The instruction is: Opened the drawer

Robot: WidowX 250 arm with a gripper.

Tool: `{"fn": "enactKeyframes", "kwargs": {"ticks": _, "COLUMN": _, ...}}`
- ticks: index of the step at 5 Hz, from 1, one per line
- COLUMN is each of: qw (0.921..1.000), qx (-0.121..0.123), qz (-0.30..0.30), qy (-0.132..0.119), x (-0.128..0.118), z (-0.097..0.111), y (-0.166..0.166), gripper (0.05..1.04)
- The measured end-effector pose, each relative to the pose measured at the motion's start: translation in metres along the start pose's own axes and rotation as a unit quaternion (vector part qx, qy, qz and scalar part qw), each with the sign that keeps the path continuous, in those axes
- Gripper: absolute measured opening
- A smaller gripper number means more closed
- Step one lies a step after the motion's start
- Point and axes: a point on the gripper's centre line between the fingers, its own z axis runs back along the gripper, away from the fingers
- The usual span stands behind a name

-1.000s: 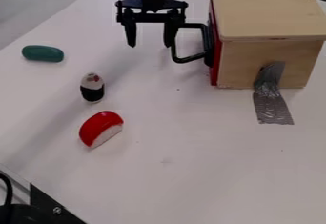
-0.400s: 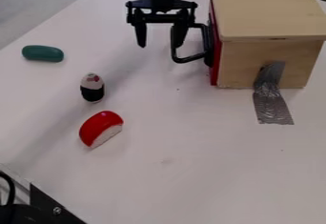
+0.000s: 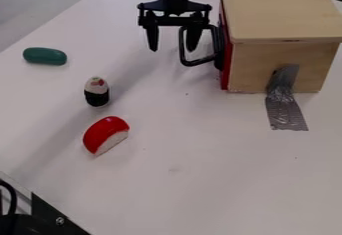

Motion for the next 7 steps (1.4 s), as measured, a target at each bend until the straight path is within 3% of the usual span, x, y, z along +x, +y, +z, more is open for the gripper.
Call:
{"fn": "enactKeyframes", "kwargs": {"ticks": 2, "qw": 0.9998, "qx": 0.005, "qz": 0.018, "qy": 0.001, "x": 0.003, "z": -0.006, "y": 0.008, "gripper": 0.394}}
{"fn": "enactKeyframes", "kwargs": {"ticks": 3, "qw": 0.9998, "qx": 0.007, "qz": 0.019, "qy": 0.004, "x": 0.002, "z": -0.008, "y": 0.01, "gripper": 0.167}}
{"fn": "enactKeyframes", "kwargs": {"ticks": 4, "qw": 0.9994, "qx": 0.007, "qz": 0.03, "qy": 0.013, "x": 0.004, "z": -0.008, "y": 0.018, "gripper": 0.111}}
{"fn": "enactKeyframes", "kwargs": {"ticks": 7, "qw": 0.9961, "qx": 0.011, "qz": 0.071, "qy": 0.051, "x": 0.021, "z": -0.017, "y": 0.066, "gripper": 0.11}}
